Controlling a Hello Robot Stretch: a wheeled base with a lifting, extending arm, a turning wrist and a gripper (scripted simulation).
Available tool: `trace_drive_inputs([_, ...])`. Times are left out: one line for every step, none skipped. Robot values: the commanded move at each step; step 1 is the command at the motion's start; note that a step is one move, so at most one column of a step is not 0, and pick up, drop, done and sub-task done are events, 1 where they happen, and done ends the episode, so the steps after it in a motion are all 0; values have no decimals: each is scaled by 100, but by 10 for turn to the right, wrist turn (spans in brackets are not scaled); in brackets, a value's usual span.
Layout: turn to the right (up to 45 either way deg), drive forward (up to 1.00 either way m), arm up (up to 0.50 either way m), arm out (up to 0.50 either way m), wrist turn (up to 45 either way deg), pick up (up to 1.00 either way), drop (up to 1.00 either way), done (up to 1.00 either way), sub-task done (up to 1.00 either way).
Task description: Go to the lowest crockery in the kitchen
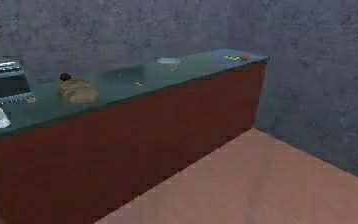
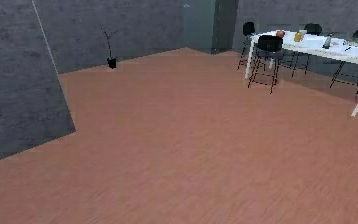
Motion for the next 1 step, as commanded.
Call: trace_drive_inputs([0,60,0,0,0,0,0,0,0])
